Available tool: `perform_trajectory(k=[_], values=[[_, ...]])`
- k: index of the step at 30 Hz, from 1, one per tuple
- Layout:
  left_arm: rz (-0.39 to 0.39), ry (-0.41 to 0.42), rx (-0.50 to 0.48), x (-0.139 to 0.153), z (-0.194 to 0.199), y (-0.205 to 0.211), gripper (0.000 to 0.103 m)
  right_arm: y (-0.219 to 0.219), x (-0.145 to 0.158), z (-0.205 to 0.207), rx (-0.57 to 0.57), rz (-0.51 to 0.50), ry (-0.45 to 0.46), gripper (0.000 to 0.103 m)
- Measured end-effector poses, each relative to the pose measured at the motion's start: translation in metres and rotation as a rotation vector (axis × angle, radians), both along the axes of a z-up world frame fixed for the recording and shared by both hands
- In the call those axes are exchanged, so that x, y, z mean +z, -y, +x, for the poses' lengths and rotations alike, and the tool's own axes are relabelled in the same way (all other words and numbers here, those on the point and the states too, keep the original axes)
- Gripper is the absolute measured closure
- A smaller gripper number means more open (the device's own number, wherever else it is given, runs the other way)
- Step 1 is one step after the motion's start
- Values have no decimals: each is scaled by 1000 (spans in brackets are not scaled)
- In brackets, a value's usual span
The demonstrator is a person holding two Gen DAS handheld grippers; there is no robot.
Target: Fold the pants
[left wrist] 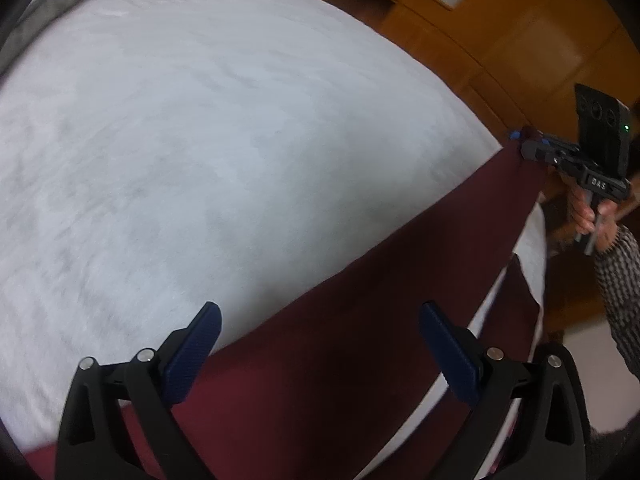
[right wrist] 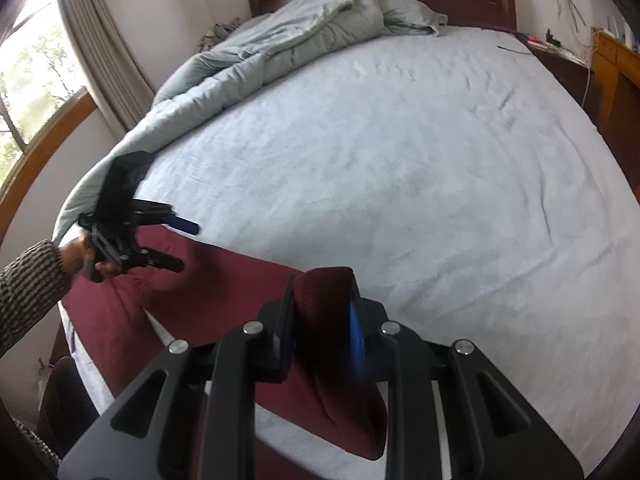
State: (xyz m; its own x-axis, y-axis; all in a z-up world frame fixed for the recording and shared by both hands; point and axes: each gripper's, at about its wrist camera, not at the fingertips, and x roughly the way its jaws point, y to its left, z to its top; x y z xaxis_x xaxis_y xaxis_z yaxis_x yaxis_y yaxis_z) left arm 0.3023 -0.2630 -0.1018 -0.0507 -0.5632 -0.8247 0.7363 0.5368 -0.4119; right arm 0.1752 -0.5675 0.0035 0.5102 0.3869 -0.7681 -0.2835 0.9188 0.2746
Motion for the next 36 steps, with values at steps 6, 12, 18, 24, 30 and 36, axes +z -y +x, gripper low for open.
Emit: perform_trajectory(k=[6, 12, 18, 24, 30, 36], values=[[28, -72, -103, -13, 9, 12, 4, -1, 11, -9, 39, 17, 41, 82], [-13, -267, -66, -18, 15, 1, 12, 5, 18, -14, 14, 36, 63, 82], [-2, -67, 46, 20, -10, -11, 79, 8, 16, -23, -35, 24, 77, 82], [50, 232, 132, 83, -109, -19, 81, 10, 15, -61, -61, 14, 103, 80], [139, 282, 116, 63, -200, -16, 81, -1, -29, -129, -55, -47, 8, 79], [236, 292, 126, 20, -254, -13, 81, -8, -73, -185, -70, -62, -105, 65]])
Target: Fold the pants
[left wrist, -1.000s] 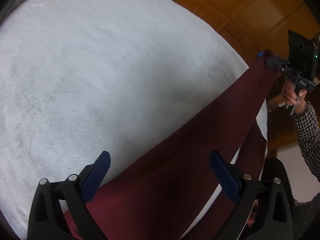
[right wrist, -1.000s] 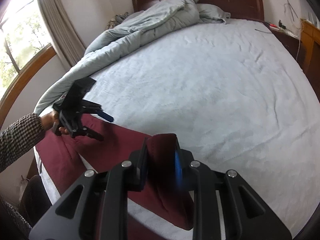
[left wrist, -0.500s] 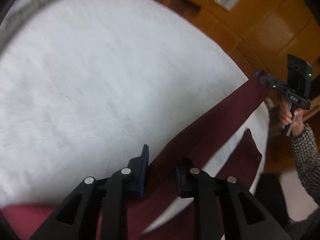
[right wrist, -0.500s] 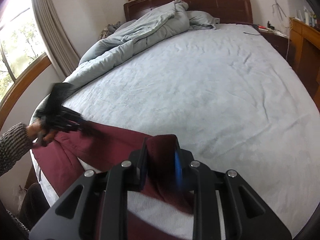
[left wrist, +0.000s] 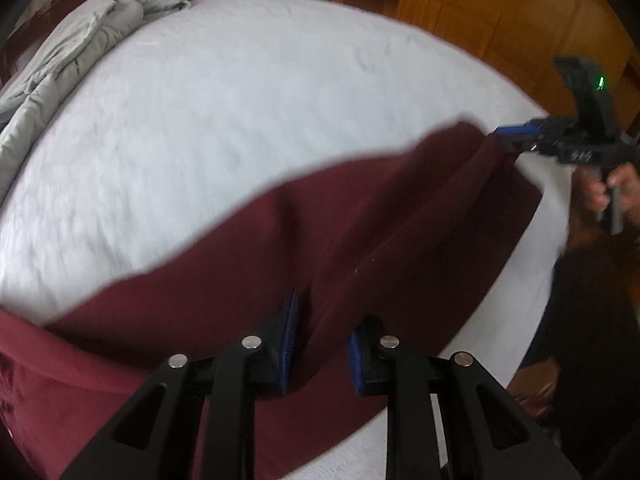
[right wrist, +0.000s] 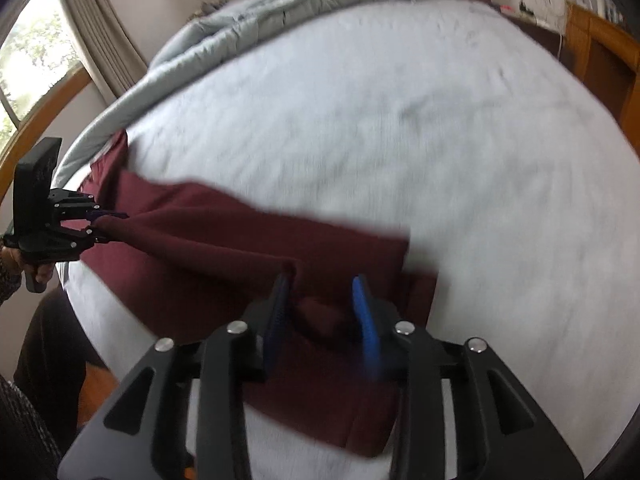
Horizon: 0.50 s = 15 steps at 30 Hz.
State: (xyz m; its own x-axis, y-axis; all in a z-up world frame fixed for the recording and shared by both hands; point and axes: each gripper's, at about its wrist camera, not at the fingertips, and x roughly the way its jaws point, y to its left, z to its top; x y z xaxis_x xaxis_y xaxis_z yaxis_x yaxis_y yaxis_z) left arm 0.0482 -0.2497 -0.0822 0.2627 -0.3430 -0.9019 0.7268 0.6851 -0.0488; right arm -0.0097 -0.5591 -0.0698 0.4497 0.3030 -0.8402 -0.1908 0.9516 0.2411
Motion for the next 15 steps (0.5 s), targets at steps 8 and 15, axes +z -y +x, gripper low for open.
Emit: perform_trajectory(k=[8, 15], values=[[16, 70, 45, -32, -15, -4, 79, 21, 4, -38, -127, 230, -68, 24], [-9, 46, 61, -32, -11, -6, 76, 25, -5, -20, -206, 312, -130, 36]])
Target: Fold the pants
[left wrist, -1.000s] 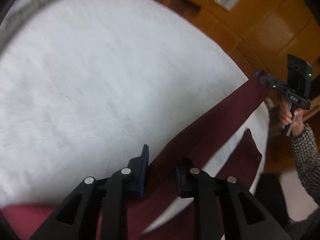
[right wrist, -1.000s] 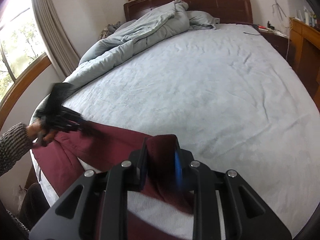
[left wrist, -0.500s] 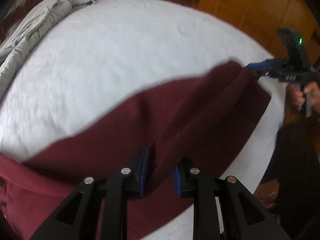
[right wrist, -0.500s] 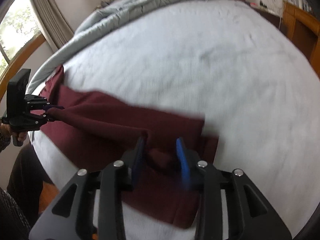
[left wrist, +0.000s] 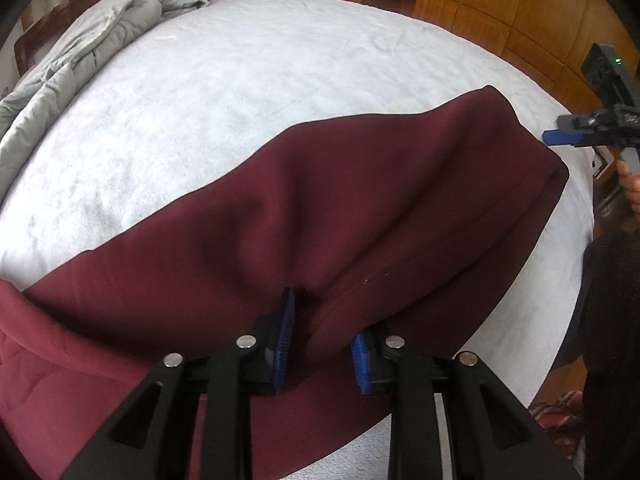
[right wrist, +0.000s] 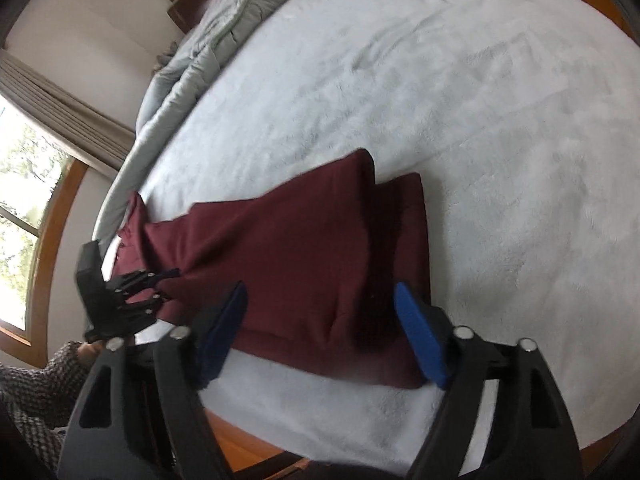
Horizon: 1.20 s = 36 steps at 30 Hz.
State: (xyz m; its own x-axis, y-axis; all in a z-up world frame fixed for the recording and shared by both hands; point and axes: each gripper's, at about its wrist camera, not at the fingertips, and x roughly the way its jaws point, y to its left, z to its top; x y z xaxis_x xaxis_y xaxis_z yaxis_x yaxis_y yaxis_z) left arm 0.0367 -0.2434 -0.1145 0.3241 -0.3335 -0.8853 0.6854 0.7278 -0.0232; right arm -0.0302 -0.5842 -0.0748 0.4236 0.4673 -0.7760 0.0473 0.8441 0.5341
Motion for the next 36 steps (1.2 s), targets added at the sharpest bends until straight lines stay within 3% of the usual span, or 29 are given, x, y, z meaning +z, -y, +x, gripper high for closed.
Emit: perform_trajectory(k=[1, 6, 9, 11, 13, 14, 17, 20, 26, 28, 31, 33, 36], values=[[2, 1, 1, 0, -1, 1, 76, -4, -4, 5, 16, -1, -18, 41], [-21, -25, 27, 1, 1, -8, 76, -14, -23, 12, 37, -93, -97, 38], [-29, -43, 44, 3, 4, -6, 76, -12, -19, 13, 15, -81, -120, 39], [-30, -47, 49, 3, 4, -6, 76, -7, -19, 11, 5, -61, -124, 48], [-27, -48, 53, 2, 5, -6, 76, -8, -21, 12, 30, -95, -130, 67], [-26, -52, 59, 2, 5, -5, 76, -8, -20, 11, 37, -112, -130, 82], [-28, -73, 75, 5, 10, -10, 76, -9, -11, 11, 65, -130, -104, 91], [-34, -70, 80, 14, 13, -11, 77, -14, 6, 6, 105, -198, -49, 93], [-111, -7, 74, 52, -6, -7, 77, 11, 50, -15, 51, -191, 67, 93], [-94, -10, 62, 47, -15, 3, 77, 17, 40, -18, 47, -221, 32, 93], [-3, -43, 71, 12, -19, 17, 77, 22, -12, -14, 48, -207, -147, 92], [-27, -31, 89, -1, -20, 14, 77, 23, -20, -14, 38, -198, -157, 90], [-53, -55, 98, 5, -19, 12, 66, 22, -9, -11, 30, -240, -147, 74]])
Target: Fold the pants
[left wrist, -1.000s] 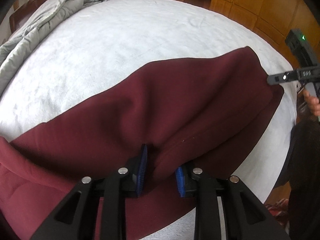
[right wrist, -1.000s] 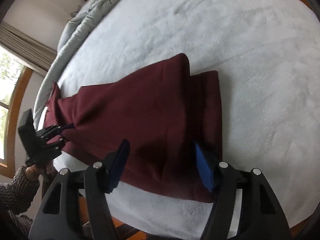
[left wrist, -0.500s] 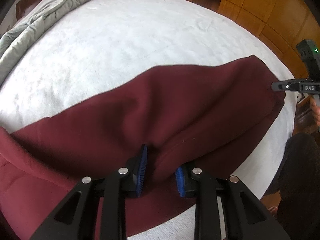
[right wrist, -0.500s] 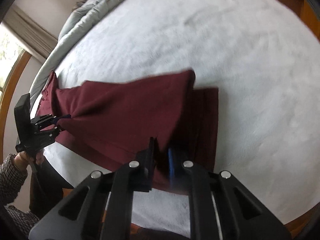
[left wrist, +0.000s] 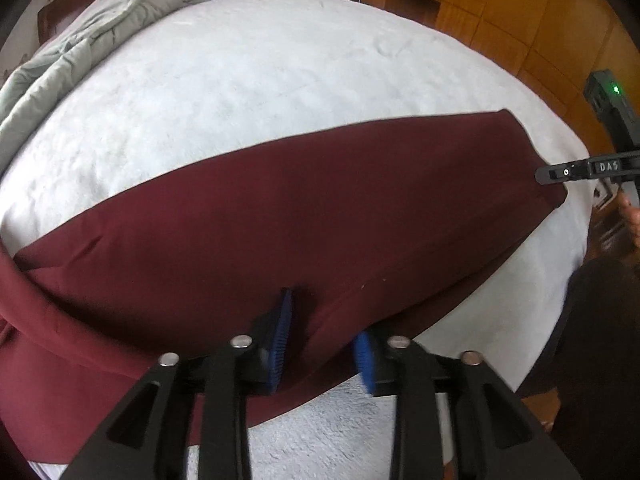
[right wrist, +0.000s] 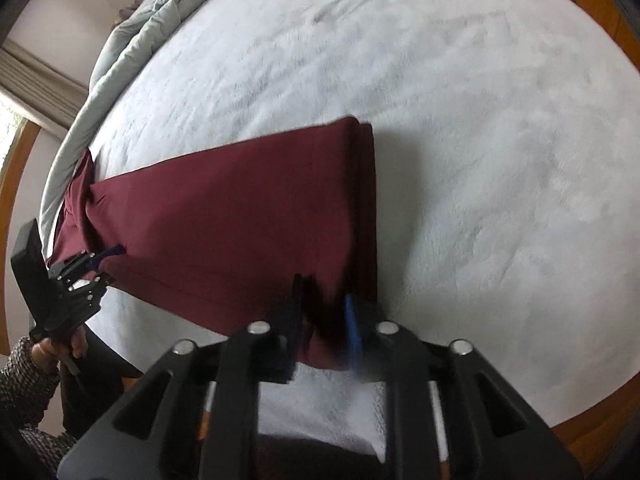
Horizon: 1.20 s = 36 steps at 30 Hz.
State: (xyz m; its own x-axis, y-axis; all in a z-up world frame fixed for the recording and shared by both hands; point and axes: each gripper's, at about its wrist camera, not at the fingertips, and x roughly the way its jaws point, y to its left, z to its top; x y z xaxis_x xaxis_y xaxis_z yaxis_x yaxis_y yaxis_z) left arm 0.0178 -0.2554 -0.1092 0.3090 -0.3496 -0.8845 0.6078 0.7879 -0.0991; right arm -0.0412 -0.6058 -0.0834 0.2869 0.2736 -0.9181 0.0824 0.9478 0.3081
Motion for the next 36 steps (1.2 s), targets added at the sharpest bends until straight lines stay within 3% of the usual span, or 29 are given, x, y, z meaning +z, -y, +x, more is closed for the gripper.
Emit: perform_trajectory(k=[1, 2, 4, 7, 12, 16, 20, 22, 24, 25, 30, 32, 34, 36], values=[[-9, -25, 0, 4, 2, -1, 56, -3, 8, 0, -7, -61, 4, 58], [-18, -51, 0, 6, 3, -4, 33, -9, 17, -2, -3, -107, 24, 53], [-67, -84, 19, 12, 4, -18, 17, -27, 43, -3, 16, -181, 98, 53], [-177, -131, 103, 32, 6, -54, 13, -68, 68, 1, 107, -58, 187, 46], [-189, -182, 409, 42, 32, -151, 12, -184, 63, 21, 406, 140, 225, 39], [-163, -211, 615, 38, 52, -220, 12, -265, 37, 36, 555, 174, 191, 39], [-184, -216, 703, 34, 62, -258, 12, -320, 11, 48, 666, 90, 166, 39], [-178, -213, 713, 32, 63, -260, 12, -334, -1, 57, 697, 72, 137, 44], [-183, -221, 714, 28, 62, -267, 12, -342, -9, 66, 709, 60, 102, 91], [-183, -224, 715, 25, 61, -267, 12, -343, -14, 68, 709, 24, 93, 94], [-187, -217, 722, 29, 67, -280, 12, -347, -1, 59, 721, 43, 136, 95], [-190, -219, 733, 35, 76, -290, 12, -352, -10, 51, 734, 23, 123, 95], [-137, -235, 772, 39, 100, -290, 12, -357, -28, 50, 729, -5, 92, 94], [-97, -249, 791, 43, 127, -286, 12, -349, -34, 56, 678, 65, 77, 93]])
